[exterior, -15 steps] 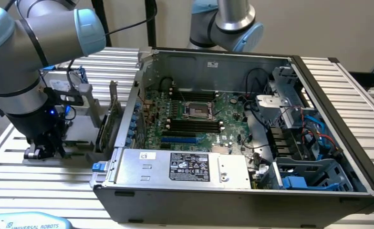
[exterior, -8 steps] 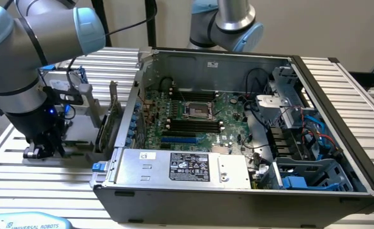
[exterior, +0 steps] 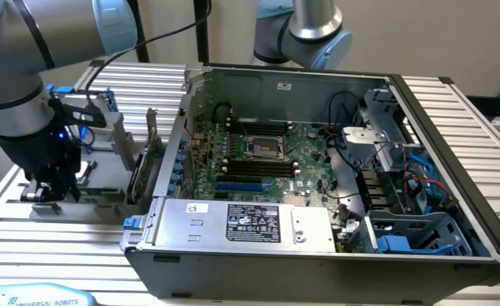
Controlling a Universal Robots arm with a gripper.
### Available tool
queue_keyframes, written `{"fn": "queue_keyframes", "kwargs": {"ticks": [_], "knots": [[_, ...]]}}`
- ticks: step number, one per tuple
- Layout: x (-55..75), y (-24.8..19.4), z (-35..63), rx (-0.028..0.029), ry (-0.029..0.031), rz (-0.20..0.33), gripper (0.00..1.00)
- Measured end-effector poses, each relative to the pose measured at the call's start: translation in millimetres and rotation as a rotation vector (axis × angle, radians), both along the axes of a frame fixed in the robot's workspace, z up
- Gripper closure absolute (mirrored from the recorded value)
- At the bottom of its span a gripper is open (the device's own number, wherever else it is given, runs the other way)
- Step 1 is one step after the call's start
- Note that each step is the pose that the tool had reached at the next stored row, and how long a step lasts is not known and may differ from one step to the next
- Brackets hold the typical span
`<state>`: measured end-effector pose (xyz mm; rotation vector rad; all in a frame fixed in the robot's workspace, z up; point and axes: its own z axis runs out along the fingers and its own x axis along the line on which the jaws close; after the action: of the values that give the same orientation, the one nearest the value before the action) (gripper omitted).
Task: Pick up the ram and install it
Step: 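Pick up the ram and move it above insertion slot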
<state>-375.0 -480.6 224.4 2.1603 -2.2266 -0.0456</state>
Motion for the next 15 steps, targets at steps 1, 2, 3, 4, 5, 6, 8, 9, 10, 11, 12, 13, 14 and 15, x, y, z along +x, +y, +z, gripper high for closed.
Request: {"fn": "queue_keyframes", "kwargs": {"ticks": [1, 2, 3, 4, 5, 6, 8, 9, 10, 11, 12, 13, 14, 15], "knots": [[0.0, 0.0, 4.2, 0.0000, 0.0008, 0.000, 0.86], [0.1, 0.0, 8.5, 0.0000, 0.0016, 0.000, 0.86], [0.1, 0.0, 13.0, 0.0000, 0.0024, 0.000, 0.86], [0.2, 0.0, 17.5, 0.0001, 0.0029, 0.000, 0.86], [0.3, 0.0, 22.1, 0.0000, 0.0033, 0.000, 0.86], [0.5, 0.0, 26.6, -0.0001, 0.0038, 0.000, 0.86], [1.0, 0.1, 35.6, 0.0000, 0.0043, 0.000, 0.86], [1.3, 0.2, 40.1, 0.0000, 0.0046, 0.000, 0.86], [1.7, 0.3, 44.6, 0.0001, 0.0044, 0.000, 0.86], [2.1, 0.4, 49.1, 0.0000, 0.0045, 0.000, 0.86], [2.6, 0.5, 54.0, 0.0000, 0.0046, 0.000, 0.86], [3.2, 0.7, 58.5, 0.0001, 0.0046, 0.000, 0.86], [3.8, 0.9, 63.0, 0.0000, 0.0045, 0.000, 0.86], [4.5, 1.1, 67.5, 0.0000, 0.0046, 0.000, 0.86]]}}
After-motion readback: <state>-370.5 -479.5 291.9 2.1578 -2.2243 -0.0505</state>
